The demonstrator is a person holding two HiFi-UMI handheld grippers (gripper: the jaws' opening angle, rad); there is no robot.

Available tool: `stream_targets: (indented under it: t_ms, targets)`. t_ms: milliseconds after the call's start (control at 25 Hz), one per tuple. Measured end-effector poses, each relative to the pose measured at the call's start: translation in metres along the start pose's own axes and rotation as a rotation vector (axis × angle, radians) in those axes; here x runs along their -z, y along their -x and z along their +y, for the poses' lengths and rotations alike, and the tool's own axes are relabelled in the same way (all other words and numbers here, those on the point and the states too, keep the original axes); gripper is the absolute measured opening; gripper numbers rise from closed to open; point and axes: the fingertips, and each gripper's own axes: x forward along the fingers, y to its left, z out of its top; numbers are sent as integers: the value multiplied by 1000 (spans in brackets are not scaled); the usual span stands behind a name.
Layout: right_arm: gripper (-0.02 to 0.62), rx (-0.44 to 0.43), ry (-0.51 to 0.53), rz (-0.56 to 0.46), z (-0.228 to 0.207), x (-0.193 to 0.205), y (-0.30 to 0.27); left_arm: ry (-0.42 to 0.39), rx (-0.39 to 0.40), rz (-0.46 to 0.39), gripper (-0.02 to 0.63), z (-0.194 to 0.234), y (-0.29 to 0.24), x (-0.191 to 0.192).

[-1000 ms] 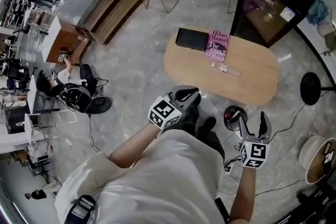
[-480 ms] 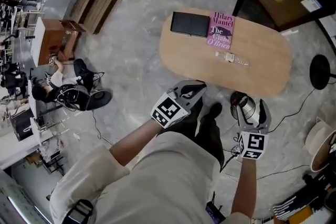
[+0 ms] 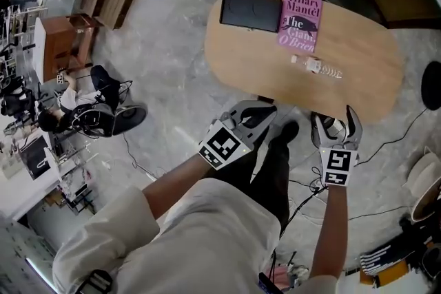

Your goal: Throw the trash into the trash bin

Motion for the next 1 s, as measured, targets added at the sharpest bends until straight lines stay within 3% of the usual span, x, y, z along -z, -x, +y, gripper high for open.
stream_targets:
  t_ms: [240, 400, 640, 800, 1000]
  targets:
    - [380, -11, 94, 87, -11, 37, -84, 65, -20, 21, 8, 33, -17, 32]
    - [380, -12, 100, 137, -22, 65, -136, 61, -19, 32, 8, 48, -37, 51]
    - [380, -29, 147, 210, -32, 100, -191, 117, -21, 25, 8, 67, -62, 77]
    - [380, -44, 256, 264, -40, 123, -218, 151, -19, 22, 8, 74, -75, 92]
    - [380, -98, 487, 346, -48, 151, -244, 193, -12, 28, 8, 81, -87, 113]
